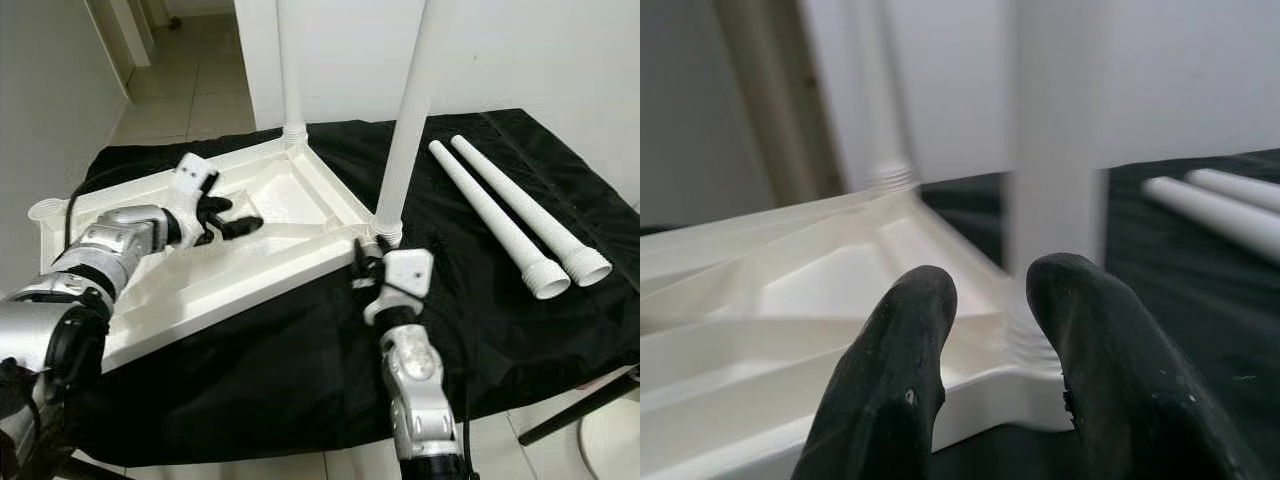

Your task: Building children table

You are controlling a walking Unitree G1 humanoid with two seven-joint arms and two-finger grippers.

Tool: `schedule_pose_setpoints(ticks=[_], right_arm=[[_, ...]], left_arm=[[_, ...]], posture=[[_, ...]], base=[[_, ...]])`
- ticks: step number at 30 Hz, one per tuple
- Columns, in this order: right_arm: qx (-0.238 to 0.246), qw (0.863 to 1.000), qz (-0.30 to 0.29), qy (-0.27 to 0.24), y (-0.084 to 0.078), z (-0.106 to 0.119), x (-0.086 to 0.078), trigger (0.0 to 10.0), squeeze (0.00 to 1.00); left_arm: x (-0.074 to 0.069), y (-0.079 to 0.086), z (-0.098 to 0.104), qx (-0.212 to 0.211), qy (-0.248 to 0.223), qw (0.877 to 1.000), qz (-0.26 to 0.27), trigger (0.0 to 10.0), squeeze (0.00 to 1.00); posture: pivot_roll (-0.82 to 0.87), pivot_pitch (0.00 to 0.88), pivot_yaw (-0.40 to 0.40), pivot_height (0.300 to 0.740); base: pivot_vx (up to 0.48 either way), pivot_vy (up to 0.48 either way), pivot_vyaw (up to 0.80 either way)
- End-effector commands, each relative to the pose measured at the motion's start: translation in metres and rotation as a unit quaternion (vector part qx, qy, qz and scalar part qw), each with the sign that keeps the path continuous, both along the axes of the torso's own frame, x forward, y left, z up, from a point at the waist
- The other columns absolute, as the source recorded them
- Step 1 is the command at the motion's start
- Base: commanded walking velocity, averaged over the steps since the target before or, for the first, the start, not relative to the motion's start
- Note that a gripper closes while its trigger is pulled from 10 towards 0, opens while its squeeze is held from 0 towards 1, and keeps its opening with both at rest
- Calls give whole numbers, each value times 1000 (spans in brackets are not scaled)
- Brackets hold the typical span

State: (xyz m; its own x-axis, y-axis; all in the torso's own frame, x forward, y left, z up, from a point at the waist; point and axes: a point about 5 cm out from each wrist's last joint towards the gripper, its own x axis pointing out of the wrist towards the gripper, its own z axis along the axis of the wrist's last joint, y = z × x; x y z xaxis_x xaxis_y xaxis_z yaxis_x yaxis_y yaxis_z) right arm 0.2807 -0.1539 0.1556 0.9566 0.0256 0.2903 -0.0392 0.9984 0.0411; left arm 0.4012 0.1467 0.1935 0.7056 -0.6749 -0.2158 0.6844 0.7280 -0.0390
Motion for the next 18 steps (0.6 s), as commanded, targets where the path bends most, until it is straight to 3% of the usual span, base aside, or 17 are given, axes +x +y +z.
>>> schedule_pose_setpoints(ticks=[1,2,3,5,6,7,8,10,11,13,15,16,17,18], right_arm=[[10,1000,-8,11,-1,-4,2,10000,0],[9,1000,-13,11,-3,-4,3,10000,0],[9,1000,-13,11,-3,-4,3,10000,0],[13,1000,-19,9,-5,-2,6,10000,0],[13,1000,-19,9,-5,-2,6,10000,0],[15,1000,-20,9,-5,-2,7,10000,0],[16,1000,-19,8,-4,-1,8,10000,0],[17,1000,-18,8,-3,-1,8,10000,0],[17,1000,-17,8,-1,-1,8,10000,0],[17,1000,-16,8,-1,-1,8,10000,0],[13,1000,-16,8,0,-2,8,10000,0],[13,1000,-16,8,0,-2,8,10000,0],[12,1000,-16,8,0,-2,7,10000,0],[12,1000,-16,8,0,-2,7,10000,0]], left_arm=[[10,46,-8,39,-11,921,389,10000,0],[9,55,-9,26,-3,904,428,10000,0],[9,55,-9,26,-3,904,428,10000,0],[4,79,-12,-6,20,857,514,10000,0],[4,79,-12,-6,20,857,514,10000,0],[2,85,-13,-11,24,844,535,10000,0],[2,87,-12,-6,21,841,540,10000,0],[2,85,-12,-4,17,845,534,10000,0],[4,80,-11,1,12,855,518,10000,0],[5,76,-11,3,9,862,507,10000,0],[8,58,-11,5,2,895,446,10000,0],[8,58,-11,5,2,895,446,10000,0],[10,46,-10,21,-9,912,409,10000,0],[10,46,-10,21,-9,912,409,10000,0]], posture=[[-110,0,74,740],[-103,0,68,740],[-103,0,68,740],[-92,0,59,740],[-92,0,59,740],[-92,0,59,740],[-92,0,59,740],[-88,0,56,740],[-89,0,58,740],[-89,0,58,740],[-92,0,61,740],[-92,0,61,740],[-95,0,62,740],[-95,0,62,740]], base=[[0,0,0],[0,0,0],[0,0,0],[0,0,0],[0,0,0],[0,0,0],[0,0,0],[0,0,0],[0,0,0],[0,0,0],[0,0,0],[0,0,0],[0,0,0],[0,0,0]])
